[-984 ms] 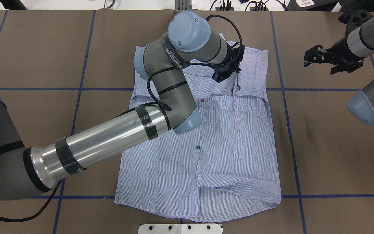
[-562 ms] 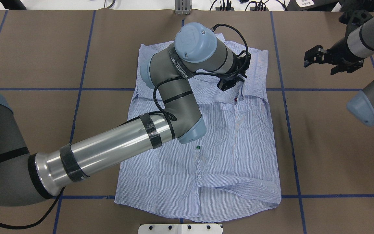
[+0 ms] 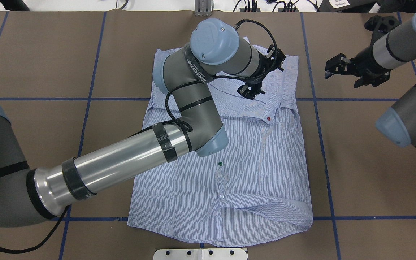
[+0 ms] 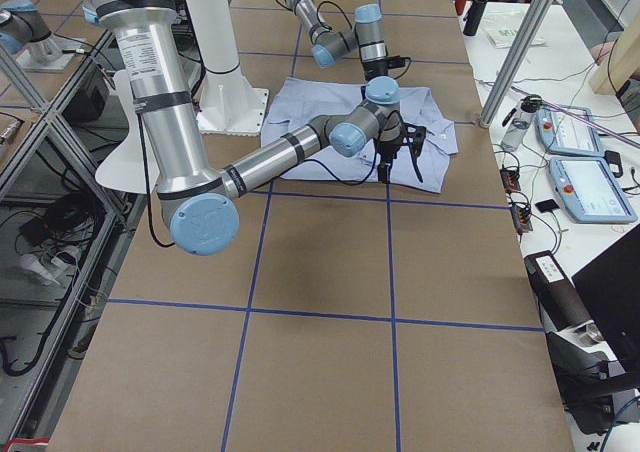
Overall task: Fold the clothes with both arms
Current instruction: 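Release the sleeve and withdraw the left gripper while the right gripper moves to the hem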
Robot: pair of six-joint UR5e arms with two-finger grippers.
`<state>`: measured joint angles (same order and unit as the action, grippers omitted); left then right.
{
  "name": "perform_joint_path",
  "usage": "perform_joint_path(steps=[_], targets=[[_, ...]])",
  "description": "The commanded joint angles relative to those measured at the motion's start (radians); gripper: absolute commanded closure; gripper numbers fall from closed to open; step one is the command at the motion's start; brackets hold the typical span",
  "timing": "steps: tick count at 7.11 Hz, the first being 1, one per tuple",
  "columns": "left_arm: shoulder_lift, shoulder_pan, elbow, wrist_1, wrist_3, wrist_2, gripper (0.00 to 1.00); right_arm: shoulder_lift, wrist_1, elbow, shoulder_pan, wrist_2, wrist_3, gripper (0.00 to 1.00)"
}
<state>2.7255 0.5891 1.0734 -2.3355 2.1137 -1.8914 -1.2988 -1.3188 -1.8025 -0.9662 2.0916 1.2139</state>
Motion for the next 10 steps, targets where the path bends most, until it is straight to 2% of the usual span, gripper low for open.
perform_joint_path(steps=[1,2,3,4,5,7,8,9,10], targets=[[-0.164,0.026,0.224,0.053,-0.085,-0.050,0.16,0.018,-0.002,-0.096,0.165,-0.066,0.267,0.00],[-0.317,0.040,0.413,0.089,-0.156,-0.058,0.16,0.006,-0.013,-0.148,0.295,-0.209,0.412,0.00],[-0.404,0.052,0.528,0.137,-0.217,-0.058,0.16,-0.041,-0.014,-0.216,0.355,-0.238,0.509,0.00],[-0.450,0.073,0.593,0.146,-0.233,-0.055,0.16,-0.104,-0.014,-0.277,0.429,-0.254,0.592,0.01],[-0.489,0.102,0.650,0.147,-0.235,-0.055,0.17,-0.159,-0.013,-0.317,0.525,-0.331,0.699,0.02],[-0.504,0.121,0.683,0.150,-0.235,-0.049,0.17,-0.259,-0.004,-0.385,0.747,-0.535,0.948,0.07],[-0.506,0.127,0.695,0.150,-0.235,-0.046,0.17,-0.337,0.000,-0.415,0.838,-0.612,0.978,0.11],[-0.507,0.138,0.703,0.151,-0.235,-0.046,0.17,-0.383,0.045,-0.416,0.865,-0.625,0.981,0.12],[-0.506,0.138,0.708,0.171,-0.235,-0.045,0.17,-0.481,0.188,-0.414,0.866,-0.627,0.980,0.12]])
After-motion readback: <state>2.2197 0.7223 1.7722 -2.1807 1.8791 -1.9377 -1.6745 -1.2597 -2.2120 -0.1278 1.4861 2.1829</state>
